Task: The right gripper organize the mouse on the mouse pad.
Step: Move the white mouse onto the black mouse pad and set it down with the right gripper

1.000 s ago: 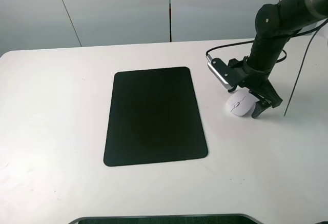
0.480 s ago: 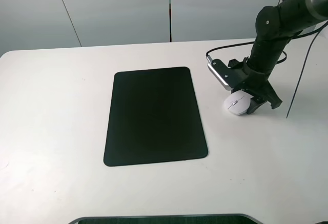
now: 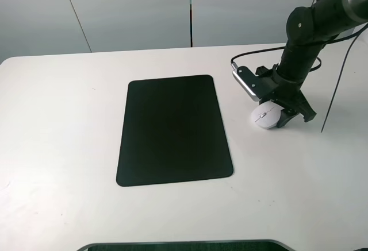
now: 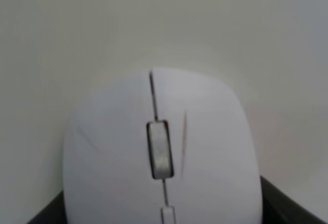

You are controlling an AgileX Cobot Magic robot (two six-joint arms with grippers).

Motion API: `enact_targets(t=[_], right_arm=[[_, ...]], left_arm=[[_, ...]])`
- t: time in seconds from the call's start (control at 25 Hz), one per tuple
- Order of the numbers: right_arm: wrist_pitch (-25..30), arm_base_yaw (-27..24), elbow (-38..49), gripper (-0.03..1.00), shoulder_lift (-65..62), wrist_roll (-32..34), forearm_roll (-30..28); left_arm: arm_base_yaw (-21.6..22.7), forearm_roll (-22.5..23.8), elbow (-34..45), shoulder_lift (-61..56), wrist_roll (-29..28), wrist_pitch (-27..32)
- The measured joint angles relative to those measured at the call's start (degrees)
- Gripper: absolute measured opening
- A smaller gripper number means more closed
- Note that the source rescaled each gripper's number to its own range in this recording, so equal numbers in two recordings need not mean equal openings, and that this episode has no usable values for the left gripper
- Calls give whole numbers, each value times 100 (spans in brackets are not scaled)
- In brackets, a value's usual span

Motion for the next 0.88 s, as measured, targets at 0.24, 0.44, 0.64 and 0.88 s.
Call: enact_targets(t=[0.24, 0.44, 0.64, 0.88], right_arm=[[0, 0, 0, 3, 0, 0, 0], [-13, 0, -50, 3, -146, 948, 182], [-23, 164, -350, 3, -364, 3398, 322], [159, 789, -928, 3, -378, 6092, 298]], left_arm=[[0, 0, 0, 0, 0, 0], [0, 0, 0, 0, 0, 0], [0, 0, 0, 0, 0, 0], [0, 0, 0, 0, 0, 0]])
